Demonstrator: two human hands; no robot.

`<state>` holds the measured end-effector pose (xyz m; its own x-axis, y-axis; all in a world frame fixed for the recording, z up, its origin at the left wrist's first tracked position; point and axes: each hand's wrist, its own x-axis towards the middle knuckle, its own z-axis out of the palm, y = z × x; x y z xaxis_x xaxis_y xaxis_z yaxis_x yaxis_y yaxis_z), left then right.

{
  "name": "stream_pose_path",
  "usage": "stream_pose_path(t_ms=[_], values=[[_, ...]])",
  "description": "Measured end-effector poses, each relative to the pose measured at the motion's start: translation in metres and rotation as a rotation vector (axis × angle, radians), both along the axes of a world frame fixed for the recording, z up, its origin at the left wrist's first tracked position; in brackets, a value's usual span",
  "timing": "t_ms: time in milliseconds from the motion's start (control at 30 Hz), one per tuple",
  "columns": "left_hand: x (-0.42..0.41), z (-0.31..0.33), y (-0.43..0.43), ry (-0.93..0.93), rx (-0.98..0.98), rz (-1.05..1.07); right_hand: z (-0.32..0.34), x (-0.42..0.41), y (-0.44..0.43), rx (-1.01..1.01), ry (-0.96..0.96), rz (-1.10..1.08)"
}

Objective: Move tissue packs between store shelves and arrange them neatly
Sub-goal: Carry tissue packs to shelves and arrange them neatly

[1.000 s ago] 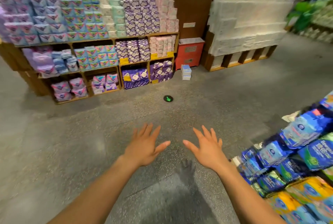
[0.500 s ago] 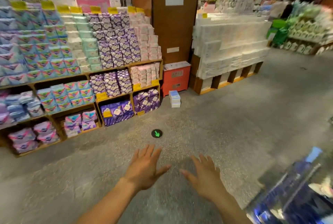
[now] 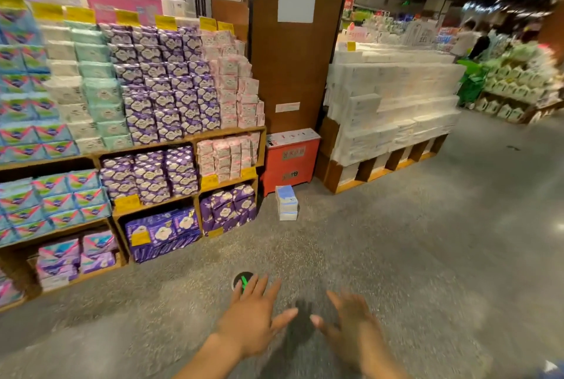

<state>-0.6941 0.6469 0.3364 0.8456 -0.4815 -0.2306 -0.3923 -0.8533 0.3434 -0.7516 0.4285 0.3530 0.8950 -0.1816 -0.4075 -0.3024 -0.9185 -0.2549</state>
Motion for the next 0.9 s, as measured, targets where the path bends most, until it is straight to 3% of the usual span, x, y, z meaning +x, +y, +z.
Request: stream_pose_path(t_ms=[300,500,900], values=[[0.257,0.015,-0.091,-0.006,0.076,-0.137,0.027,0.220,-0.085,-0.005,0.042,-0.108],[0.400,-0.011,-0.165,0.012,0.103,-0.168,-0.001,0.361,-0.161,0.004,0.073,-0.181],[0.651,-0.016,-0.273,0.046,0.058,0.088,0.000,0.680,-0.298,-0.046,0.069,0.159]])
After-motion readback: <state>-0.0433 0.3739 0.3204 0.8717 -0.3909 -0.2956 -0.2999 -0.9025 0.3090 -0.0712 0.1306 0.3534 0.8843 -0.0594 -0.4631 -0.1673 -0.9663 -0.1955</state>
